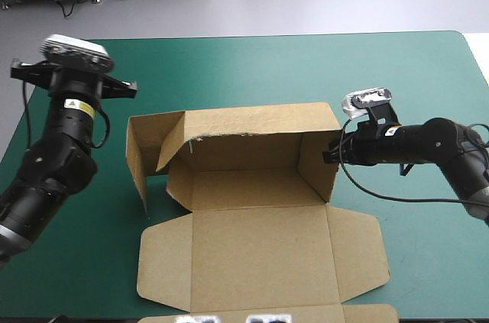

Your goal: Fold the box

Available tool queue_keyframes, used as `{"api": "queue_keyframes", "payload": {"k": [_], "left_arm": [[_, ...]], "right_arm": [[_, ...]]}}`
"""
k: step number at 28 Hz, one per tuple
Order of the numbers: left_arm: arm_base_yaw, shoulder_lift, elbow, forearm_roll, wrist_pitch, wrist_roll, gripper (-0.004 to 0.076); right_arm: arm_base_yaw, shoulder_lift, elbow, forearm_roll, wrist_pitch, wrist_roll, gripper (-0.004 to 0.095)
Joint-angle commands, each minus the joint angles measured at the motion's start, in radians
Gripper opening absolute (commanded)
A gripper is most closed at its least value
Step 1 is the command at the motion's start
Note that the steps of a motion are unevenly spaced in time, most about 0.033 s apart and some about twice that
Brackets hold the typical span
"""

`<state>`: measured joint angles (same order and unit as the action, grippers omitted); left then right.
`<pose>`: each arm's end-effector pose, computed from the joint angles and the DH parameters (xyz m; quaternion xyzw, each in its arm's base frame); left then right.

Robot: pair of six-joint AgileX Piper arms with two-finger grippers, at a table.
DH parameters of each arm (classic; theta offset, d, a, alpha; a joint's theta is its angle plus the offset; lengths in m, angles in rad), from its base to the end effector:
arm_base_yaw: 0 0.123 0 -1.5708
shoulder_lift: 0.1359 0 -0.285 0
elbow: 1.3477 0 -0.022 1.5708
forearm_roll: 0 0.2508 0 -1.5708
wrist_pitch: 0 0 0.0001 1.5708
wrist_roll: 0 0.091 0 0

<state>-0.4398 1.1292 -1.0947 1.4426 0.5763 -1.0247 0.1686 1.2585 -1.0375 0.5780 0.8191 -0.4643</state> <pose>0.2381 -0.0576 0.4276 0.0994 0.7091 0.1866 0.6727 0.2458 0.0787 0.3284 -0.1681 0.9058 0.2118 0.3262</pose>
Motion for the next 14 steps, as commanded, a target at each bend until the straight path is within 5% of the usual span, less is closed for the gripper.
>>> {"api": "queue_keyframes", "payload": {"k": [1, 4, 7, 14], "left_arm": [[0.197, -0.023, -0.041, -0.201, -0.164, 0.008, -0.0008], [0.354, -0.009, -0.041, -0.563, -0.222, 0.223, -0.0008], [0.422, 0.012, -0.041, -0.962, -0.134, 0.639, -0.0008], [0.424, 0.022, -0.041, -1.34, -0.1, 0.952, -0.0008]], "right_arm": [[-0.004, -0.007, -0.146, -0.07, 0.109, 0.13, 0.0], [-0.004, 0.048, -0.262, -0.165, 0.225, 0.187, 0.0], [-0.004, 0.183, -0.374, -0.221, 0.315, 0.175, 0.0], [-0.004, 0.404, -0.473, -0.221, 0.148, 0.083, 0.008]]}}
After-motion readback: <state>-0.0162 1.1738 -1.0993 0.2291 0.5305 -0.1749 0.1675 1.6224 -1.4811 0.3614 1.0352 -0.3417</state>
